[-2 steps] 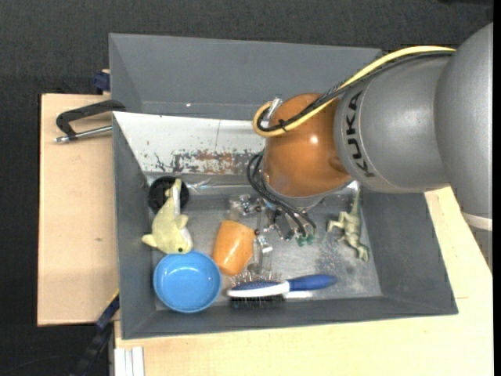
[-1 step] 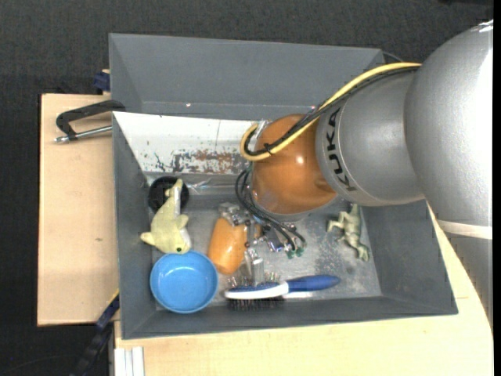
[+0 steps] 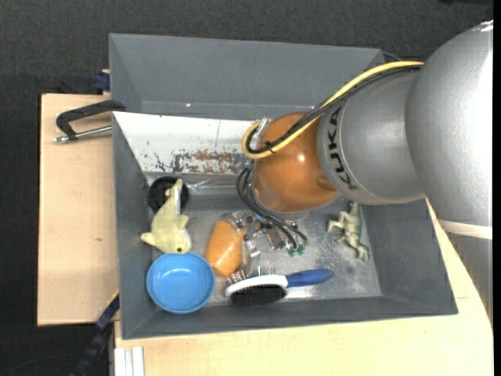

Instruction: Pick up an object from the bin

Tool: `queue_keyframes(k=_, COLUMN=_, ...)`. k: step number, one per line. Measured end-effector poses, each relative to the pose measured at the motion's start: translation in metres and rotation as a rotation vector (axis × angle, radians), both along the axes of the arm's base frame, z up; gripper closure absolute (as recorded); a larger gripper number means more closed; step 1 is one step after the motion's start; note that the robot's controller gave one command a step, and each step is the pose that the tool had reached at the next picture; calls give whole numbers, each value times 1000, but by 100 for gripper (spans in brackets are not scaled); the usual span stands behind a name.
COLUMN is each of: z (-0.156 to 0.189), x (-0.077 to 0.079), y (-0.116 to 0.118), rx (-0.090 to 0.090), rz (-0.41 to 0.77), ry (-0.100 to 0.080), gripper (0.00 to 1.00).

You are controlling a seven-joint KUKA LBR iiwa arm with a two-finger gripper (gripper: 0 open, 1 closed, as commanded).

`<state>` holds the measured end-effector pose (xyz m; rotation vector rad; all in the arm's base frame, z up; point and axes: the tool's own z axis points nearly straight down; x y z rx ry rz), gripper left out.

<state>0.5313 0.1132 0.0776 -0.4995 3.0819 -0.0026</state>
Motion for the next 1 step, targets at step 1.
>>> queue_keyframes(k=1, z=174, x=1, y=5, rx=2, rz=52, ry=4, gripper=100)
